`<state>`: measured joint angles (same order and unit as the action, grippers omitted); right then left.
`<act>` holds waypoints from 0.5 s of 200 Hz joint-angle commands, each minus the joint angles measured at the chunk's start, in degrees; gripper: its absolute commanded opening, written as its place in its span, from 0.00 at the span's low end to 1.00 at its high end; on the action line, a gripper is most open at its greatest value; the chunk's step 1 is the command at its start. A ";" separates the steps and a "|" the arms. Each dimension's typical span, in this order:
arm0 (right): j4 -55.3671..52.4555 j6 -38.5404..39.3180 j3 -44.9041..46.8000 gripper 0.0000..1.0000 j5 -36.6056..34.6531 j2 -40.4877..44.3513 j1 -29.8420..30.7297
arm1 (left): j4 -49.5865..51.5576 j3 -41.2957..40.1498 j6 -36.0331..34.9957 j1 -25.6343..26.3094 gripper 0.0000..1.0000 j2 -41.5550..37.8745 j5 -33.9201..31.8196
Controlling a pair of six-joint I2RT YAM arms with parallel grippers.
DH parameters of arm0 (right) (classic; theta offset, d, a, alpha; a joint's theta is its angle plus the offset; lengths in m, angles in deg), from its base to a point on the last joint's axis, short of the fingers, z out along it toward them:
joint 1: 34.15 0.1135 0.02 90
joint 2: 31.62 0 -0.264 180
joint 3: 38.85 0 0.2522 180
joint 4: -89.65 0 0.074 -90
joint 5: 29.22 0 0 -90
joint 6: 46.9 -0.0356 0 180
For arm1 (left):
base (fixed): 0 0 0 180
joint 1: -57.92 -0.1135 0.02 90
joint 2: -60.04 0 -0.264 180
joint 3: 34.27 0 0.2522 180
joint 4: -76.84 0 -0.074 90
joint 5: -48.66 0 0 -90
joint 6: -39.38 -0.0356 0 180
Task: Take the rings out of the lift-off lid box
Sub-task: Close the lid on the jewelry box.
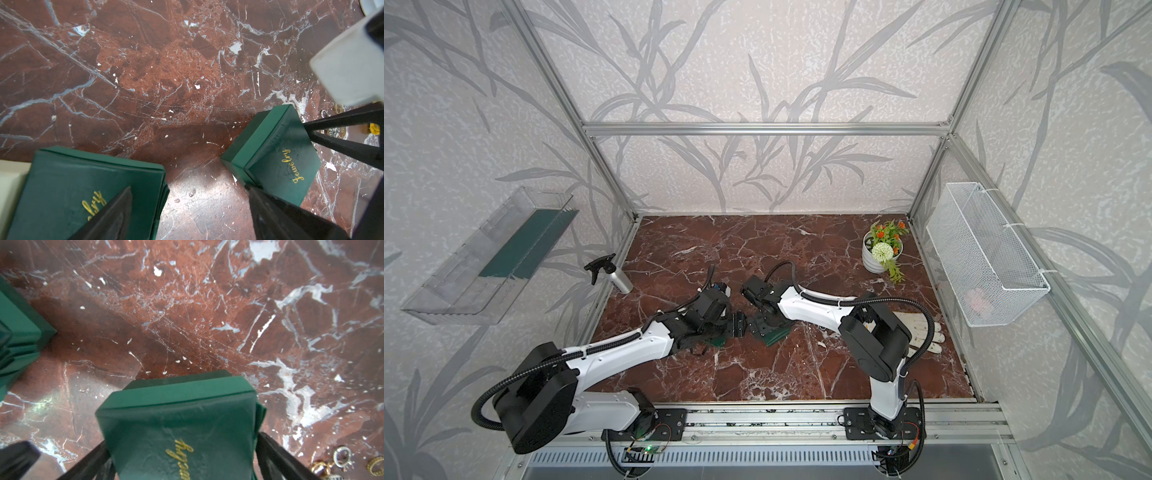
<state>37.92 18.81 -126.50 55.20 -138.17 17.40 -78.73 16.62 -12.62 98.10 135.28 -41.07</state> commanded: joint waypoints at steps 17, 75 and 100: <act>-0.34 -1.00 0.12 0.99 -1.87 4.01 0.29 | -0.02 -0.85 0.85 -0.37 0.86 -0.54 -0.10; 2.02 -2.14 3.96 0.99 -4.07 10.84 -0.12 | 0.25 -0.82 0.94 -0.42 0.86 -1.44 -0.27; 1.66 -3.70 4.51 1.00 -4.69 11.06 -1.20 | 0.15 -0.65 1.03 -0.40 0.86 -1.02 -0.12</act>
<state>39.27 17.04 -122.82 52.38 -128.70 17.01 -78.70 16.62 -12.42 97.97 135.13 -41.03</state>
